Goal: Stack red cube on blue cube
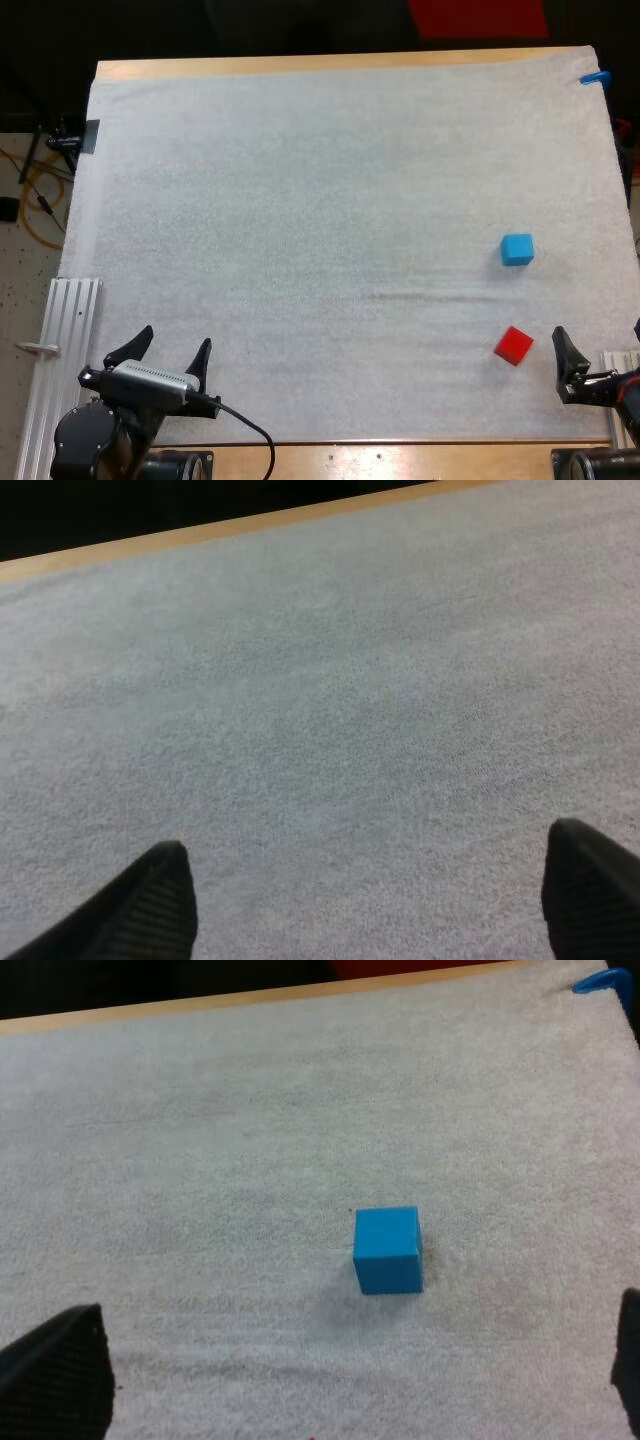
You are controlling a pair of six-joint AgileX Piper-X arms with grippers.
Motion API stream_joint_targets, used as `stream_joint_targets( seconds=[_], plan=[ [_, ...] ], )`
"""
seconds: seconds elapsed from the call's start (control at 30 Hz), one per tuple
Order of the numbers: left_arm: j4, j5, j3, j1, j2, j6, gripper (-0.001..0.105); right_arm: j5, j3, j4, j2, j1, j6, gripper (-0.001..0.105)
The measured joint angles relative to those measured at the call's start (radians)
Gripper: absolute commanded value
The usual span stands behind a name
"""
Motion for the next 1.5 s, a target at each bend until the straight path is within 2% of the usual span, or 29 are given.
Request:
stream_joint_targets(
  seconds=[0.2, 0.33, 0.53, 0.7, 0.8, 1.03, 1.17, 1.33, 1.5],
  plan=[
    [0.001, 0.008, -0.015, 0.000, 0.000, 0.000, 0.069, 0.000, -0.025, 0.029, 0.000, 0.000, -0.050, 0.096],
    [0.008, 0.008, -0.097, -0.035, 0.000, 0.000, 0.069, 0.000, -0.100, 0.065, 0.033, 0.000, -0.057, 0.094],
    [0.060, 0.023, -0.259, -0.171, 0.121, -0.001, 0.069, -0.055, -0.231, 0.107, 0.159, 0.000, -0.070, 0.094],
    [0.075, 0.137, -0.373, -0.321, 0.272, -0.001, 0.069, -0.135, -0.333, 0.164, 0.265, 0.000, -0.104, 0.094],
    [0.082, 0.183, -0.423, -0.399, 0.337, 0.027, 0.069, -0.181, -0.380, 0.201, 0.302, 0.000, -0.126, 0.094],
    [0.146, 0.196, -0.483, -0.570, 0.443, 0.109, 0.069, -0.260, -0.430, 0.302, 0.367, 0.044, -0.195, 0.094],
    [0.149, 0.200, -0.494, -0.637, 0.475, 0.118, 0.069, -0.224, -0.439, 0.331, 0.409, 0.116, -0.218, 0.094],
    [0.145, 0.200, -0.494, -0.641, 0.507, 0.118, 0.069, -0.160, -0.439, 0.343, 0.491, 0.198, -0.245, 0.094],
    [0.132, 0.200, -0.494, -0.641, 0.518, 0.118, 0.069, -0.025, -0.439, 0.341, 0.642, 0.272, -0.298, 0.094]
  ],
)
